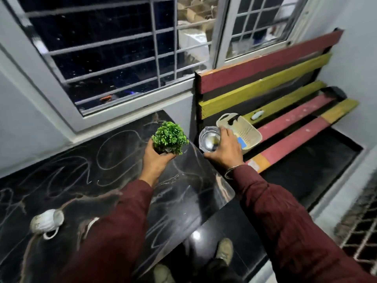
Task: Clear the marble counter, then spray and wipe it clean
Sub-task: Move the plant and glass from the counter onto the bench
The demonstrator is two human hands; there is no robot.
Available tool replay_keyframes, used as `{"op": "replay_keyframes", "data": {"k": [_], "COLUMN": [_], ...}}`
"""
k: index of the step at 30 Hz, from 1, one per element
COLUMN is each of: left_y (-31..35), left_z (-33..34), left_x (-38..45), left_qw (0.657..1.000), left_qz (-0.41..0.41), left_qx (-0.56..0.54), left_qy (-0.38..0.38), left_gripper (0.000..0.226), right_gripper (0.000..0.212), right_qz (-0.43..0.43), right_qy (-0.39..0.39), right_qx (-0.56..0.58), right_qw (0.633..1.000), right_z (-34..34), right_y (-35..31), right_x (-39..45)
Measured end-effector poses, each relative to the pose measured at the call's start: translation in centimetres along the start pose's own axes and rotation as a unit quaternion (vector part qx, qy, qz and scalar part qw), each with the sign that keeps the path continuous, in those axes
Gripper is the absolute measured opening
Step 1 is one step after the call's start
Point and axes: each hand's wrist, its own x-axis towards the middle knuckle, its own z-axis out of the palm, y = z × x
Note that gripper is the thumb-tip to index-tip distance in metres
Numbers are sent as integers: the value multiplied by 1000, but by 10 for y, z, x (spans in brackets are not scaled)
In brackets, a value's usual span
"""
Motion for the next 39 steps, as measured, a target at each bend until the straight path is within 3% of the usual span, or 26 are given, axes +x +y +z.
{"op": "replay_keyframes", "data": {"k": [4, 8, 12, 21, 27, 36, 39], "left_y": [6, 10, 27, 32, 20, 6, 1], "left_z": [61, 130, 218, 378, 458, 575, 610], "left_x": [10, 20, 19, 43, 87, 158, 168], "left_qw": [996, 990, 993, 989, 987, 976, 973], "left_qz": [43, 51, 32, 32, 11, 19, 22], "left_qx": [63, 120, 107, 123, 131, 161, 177], "left_qy": [-50, -52, -45, -79, -94, -146, -150], "left_gripper": [78, 76, 54, 55, 51, 54, 42], "right_gripper": [102, 103, 105, 94, 107, 105, 107], "right_qz": [36, 67, 83, 137, 178, 242, 264], "right_qy": [18, 42, 41, 76, 73, 58, 43], "right_qx": [-13, -32, -40, -15, -38, -34, -22], "right_qw": [999, 996, 995, 988, 981, 968, 963], "right_z": [-29, -54, -83, -127, -136, -145, -143], "right_y": [54, 118, 193, 320, 388, 475, 508], "right_x": [13, 27, 47, 91, 129, 202, 227]}}
